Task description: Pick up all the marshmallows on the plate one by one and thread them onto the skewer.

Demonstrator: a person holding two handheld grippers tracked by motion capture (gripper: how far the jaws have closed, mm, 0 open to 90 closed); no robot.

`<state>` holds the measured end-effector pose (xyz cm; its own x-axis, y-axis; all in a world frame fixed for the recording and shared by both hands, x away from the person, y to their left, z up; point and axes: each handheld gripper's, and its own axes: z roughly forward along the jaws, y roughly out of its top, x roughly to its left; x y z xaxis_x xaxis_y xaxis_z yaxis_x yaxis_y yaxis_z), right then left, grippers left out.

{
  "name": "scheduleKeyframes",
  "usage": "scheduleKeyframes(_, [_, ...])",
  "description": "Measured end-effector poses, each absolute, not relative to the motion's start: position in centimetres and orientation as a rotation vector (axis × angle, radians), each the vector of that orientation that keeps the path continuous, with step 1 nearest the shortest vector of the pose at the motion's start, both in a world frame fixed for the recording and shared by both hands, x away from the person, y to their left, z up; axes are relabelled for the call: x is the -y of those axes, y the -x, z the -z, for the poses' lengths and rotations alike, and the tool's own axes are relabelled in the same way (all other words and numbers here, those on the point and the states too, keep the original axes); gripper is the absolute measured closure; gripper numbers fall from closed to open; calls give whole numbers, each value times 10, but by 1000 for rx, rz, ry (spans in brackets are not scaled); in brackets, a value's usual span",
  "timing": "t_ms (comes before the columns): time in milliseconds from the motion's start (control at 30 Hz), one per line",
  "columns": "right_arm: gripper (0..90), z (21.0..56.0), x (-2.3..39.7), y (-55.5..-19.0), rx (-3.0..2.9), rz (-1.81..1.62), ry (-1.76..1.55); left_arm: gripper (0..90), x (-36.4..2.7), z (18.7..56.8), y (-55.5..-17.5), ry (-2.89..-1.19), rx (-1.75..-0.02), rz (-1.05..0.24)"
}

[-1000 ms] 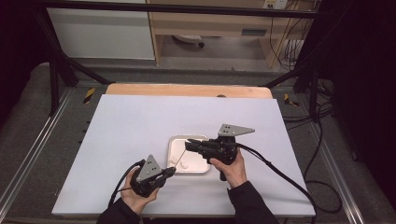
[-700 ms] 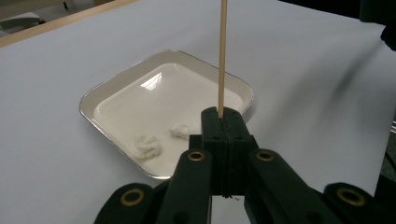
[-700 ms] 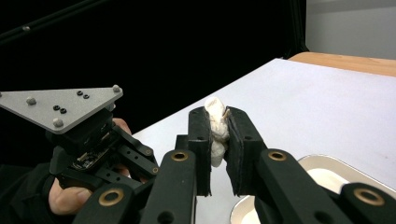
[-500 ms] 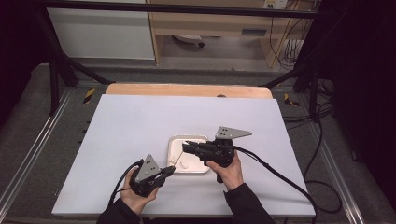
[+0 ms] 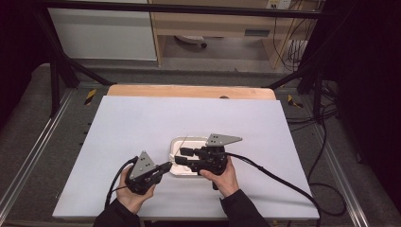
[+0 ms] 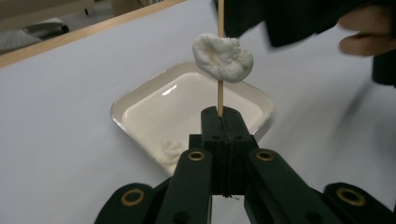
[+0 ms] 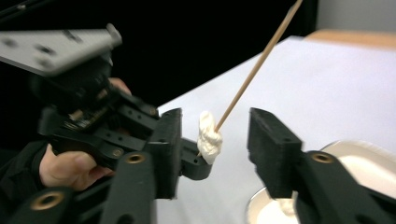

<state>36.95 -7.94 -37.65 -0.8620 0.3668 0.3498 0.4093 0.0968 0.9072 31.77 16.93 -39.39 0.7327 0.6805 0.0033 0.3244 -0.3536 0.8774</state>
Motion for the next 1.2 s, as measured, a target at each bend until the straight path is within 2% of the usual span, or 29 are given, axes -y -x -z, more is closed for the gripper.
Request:
scheduleKeyframes(67, [409,371,83,-369,2340,1965,839,894,-175,396,-320,-1956,-789,-456])
scheduleKeyframes(167, [304,373,85,-374,2491,1886,906,894,-184,395,-324,-1946,-819,-449])
scheduleKeyframes(233, [271,383,82,-380,2595,1781,958,893,-190,395,-325,-1942,-836,-440])
scheduleKeyframes(500, [478,434,65,-396,2789,1418,1026,893,-203,403,-330,-1951,-896,-409])
scheduleKeyframes(767, [644,451,61,-396,2851,1320,962,892,-200,404,-330,-1960,-897,-404])
scheduleKeyframes(933, [756,451,61,-395,2862,1312,955,892,-199,404,-329,-1962,-895,-399])
scheduleKeyframes(1033, [772,445,64,-394,2858,1346,947,892,-198,404,-328,-1962,-885,-396])
scheduleKeyframes(1200, [776,407,79,-386,2791,1533,905,892,-193,404,-325,-1965,-858,-389])
